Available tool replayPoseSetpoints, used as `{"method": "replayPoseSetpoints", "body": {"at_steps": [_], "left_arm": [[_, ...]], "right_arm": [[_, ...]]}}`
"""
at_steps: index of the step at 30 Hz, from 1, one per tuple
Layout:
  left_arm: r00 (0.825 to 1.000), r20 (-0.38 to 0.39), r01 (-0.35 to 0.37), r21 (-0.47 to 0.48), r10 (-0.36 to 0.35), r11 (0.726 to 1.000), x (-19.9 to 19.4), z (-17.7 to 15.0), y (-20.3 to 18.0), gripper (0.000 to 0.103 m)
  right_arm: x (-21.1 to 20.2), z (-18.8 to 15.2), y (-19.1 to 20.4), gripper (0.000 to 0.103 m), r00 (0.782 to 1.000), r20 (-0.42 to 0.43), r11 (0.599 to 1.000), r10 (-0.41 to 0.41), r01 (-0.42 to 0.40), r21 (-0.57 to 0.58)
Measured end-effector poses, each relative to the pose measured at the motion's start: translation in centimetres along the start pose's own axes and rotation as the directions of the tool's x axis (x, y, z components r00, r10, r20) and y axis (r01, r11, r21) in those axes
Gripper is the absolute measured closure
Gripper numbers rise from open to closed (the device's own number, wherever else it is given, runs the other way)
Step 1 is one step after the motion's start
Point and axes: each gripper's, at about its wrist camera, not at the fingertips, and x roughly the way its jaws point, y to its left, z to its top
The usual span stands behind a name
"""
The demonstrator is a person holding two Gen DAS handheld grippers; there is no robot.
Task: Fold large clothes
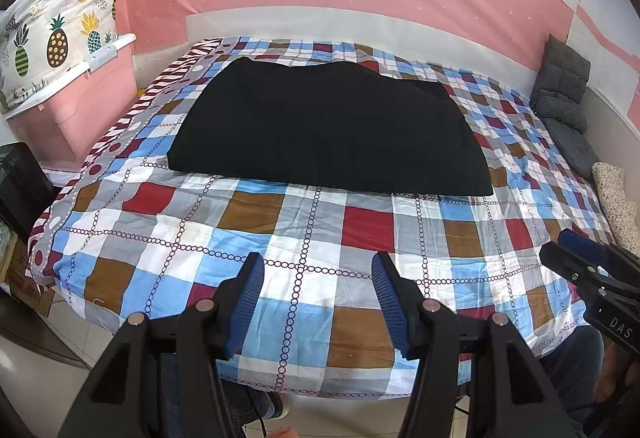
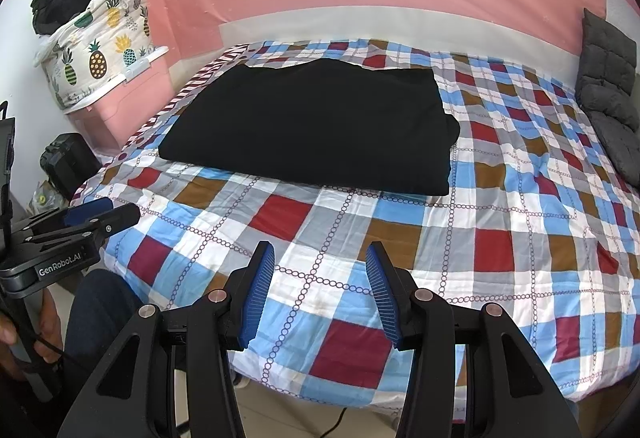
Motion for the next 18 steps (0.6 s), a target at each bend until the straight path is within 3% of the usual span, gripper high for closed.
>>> {"method": "replayPoseSetpoints", "body": {"at_steps": [18], "left_arm": [[1.000, -0.002, -0.012, 0.001, 0.012, 1.000, -0.06, -0.25, -0.08, 0.044]], "right_arm": [[-0.06, -0.07, 0.11, 0.054, 1.000, -0.002, 1.000, 0.000, 0.000, 0.000]]}}
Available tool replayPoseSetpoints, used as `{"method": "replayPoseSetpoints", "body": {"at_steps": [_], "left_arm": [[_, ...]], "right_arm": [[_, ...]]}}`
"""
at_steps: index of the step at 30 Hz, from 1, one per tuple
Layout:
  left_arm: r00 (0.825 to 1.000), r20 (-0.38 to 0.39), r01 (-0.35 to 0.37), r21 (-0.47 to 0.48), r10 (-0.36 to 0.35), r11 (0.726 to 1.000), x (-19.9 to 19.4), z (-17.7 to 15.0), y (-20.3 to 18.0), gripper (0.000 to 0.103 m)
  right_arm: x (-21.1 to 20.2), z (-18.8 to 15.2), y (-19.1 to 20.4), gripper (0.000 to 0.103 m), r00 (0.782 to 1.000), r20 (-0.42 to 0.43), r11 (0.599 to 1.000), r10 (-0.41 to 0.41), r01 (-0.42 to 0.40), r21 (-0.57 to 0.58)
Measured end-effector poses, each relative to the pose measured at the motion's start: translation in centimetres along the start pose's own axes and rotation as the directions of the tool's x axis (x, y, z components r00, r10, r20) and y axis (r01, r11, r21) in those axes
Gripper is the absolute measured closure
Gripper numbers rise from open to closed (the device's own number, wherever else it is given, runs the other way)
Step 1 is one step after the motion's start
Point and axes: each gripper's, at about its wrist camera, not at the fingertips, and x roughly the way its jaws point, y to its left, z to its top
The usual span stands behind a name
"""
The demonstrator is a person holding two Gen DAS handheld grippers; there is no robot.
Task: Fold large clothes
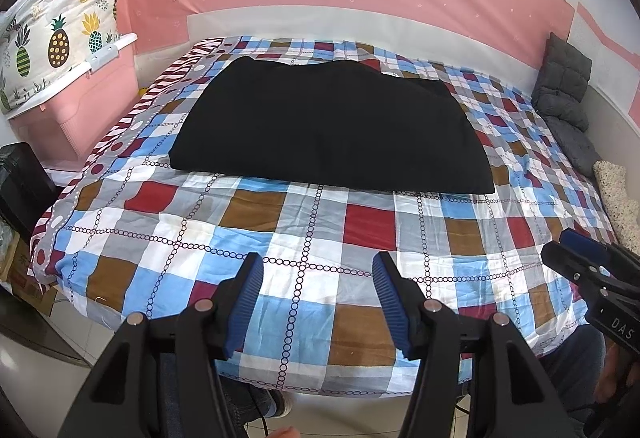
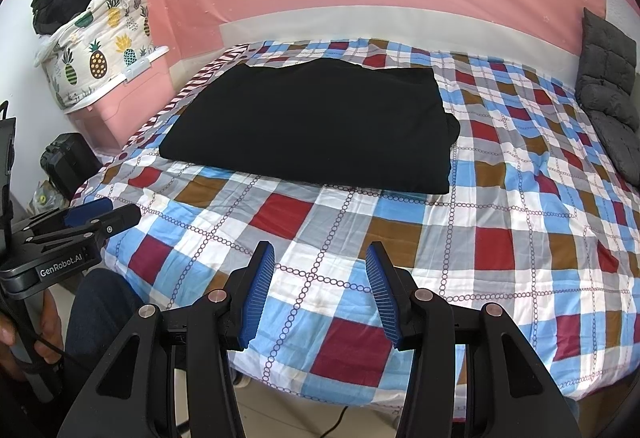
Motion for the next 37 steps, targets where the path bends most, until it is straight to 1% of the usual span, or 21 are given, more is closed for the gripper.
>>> {"method": "replayPoseSetpoints", "body": {"at_steps": [8, 16, 26, 37], "left_arm": [[1.000, 0.000, 0.004, -0.003, -0.004, 1.000, 0.02, 0.04, 0.05, 0.044], [1.000, -0.019, 0.003, 0.008, -0.003, 1.000, 0.25, -0.09, -0.21, 0.043], [0.999, -0.028, -0.014, 0.025, 0.015, 1.000, 0.54, -0.17, -0.66, 0.043], [0.999, -0.038, -0.018, 0.024, 0.019, 1.000, 0.96, -0.04, -0.72, 0.043]], "right_arm": [[-0.01, 0.09, -0.14, 0.054, 1.000, 0.000, 1.000, 0.000, 0.000, 0.001], [0.01, 0.10, -0.19, 0.054, 1.000, 0.000, 1.000, 0.000, 0.000, 0.001], [-0.04, -0.18, -0.41, 0.054, 1.000, -0.006, 1.000, 0.006, -0.006, 0.004], [0.02, -0.34, -0.71, 0.054, 1.000, -0.007, 1.000, 0.010, -0.010, 0.009]]}}
